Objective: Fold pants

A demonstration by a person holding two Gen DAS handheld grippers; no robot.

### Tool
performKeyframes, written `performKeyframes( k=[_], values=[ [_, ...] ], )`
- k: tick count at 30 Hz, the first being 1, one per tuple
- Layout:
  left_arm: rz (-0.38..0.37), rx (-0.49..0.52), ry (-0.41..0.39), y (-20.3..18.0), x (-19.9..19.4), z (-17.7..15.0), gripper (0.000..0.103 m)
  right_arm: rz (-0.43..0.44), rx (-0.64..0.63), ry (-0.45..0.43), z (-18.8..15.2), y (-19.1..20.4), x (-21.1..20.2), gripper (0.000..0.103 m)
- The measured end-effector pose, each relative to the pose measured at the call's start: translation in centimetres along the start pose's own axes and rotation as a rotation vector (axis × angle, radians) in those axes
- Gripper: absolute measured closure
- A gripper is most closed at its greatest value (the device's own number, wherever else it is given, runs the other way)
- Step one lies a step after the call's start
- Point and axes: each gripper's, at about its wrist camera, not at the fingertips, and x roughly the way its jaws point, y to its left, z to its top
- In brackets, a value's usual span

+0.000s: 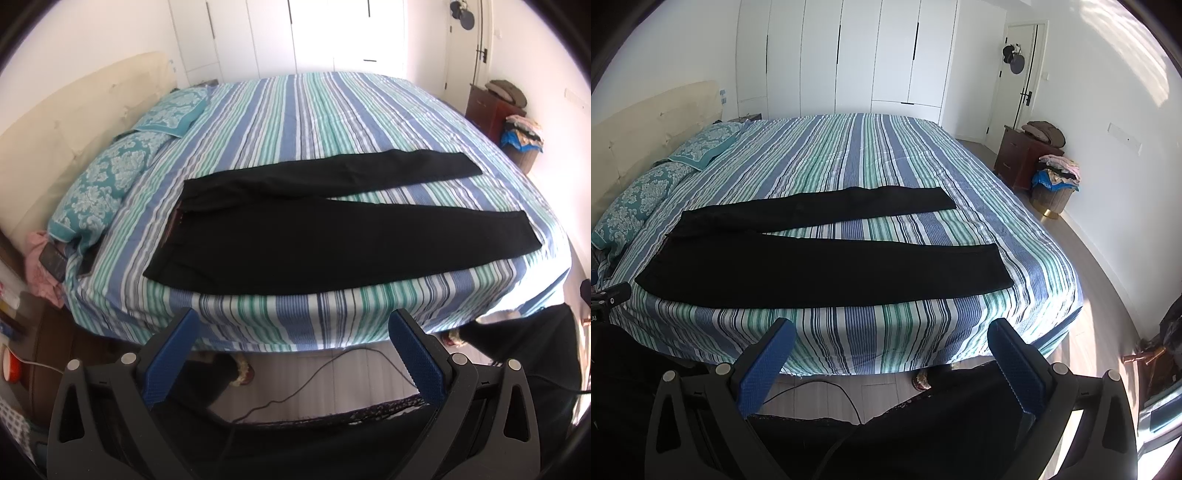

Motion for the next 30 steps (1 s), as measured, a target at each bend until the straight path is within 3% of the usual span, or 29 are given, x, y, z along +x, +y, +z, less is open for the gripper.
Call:
performKeyframes(
  k=[5, 30],
  values=[
    [-0.013, -0.011, -0.031, 0.24, -0.59, 0.16, 0.001, 0.017, -0.001, -0.012, 0.04, 0.02, -0.12, 0.0],
    [-0.031, -0.023, -0.027, 0.81, -0.51, 0.07, 0.001, 0.046, -0.024, -0.028, 0.2, 0.89, -0.52, 0.0]
  ],
)
